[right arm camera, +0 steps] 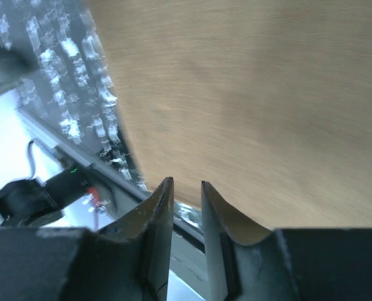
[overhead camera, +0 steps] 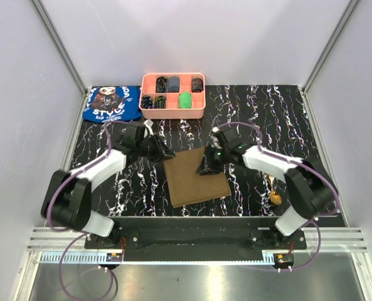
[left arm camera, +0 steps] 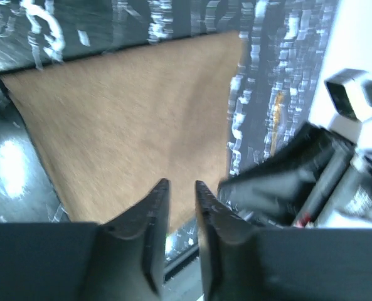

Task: Fold the napkin into a case and place the utensils inside
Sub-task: Smooth out the square-folded napkin at the center of the board.

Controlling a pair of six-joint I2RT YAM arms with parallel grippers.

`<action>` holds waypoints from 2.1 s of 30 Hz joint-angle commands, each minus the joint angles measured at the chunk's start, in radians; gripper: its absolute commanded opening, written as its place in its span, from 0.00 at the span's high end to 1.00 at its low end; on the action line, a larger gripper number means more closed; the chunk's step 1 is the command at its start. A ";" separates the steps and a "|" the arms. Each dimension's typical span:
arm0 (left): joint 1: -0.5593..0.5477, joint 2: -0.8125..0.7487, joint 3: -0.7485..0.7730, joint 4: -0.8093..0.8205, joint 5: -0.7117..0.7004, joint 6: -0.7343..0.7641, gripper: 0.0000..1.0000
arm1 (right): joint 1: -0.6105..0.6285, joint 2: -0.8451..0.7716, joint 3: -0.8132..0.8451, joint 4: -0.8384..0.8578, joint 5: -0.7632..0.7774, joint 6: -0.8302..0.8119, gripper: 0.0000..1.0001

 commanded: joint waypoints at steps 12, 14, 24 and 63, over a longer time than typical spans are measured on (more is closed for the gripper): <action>0.063 0.330 0.087 0.023 -0.017 0.097 0.78 | 0.245 0.345 -0.043 0.614 -0.226 0.279 0.86; 0.063 0.319 0.093 0.021 -0.029 0.109 0.77 | 0.249 0.332 -0.084 0.605 -0.213 0.264 0.87; 0.052 0.167 0.115 -0.068 -0.048 0.115 0.73 | 0.253 0.233 -0.009 0.445 -0.176 0.185 0.87; 0.075 0.224 0.177 -0.123 -0.184 0.134 0.71 | 0.334 0.128 -0.052 0.268 -0.075 0.115 0.84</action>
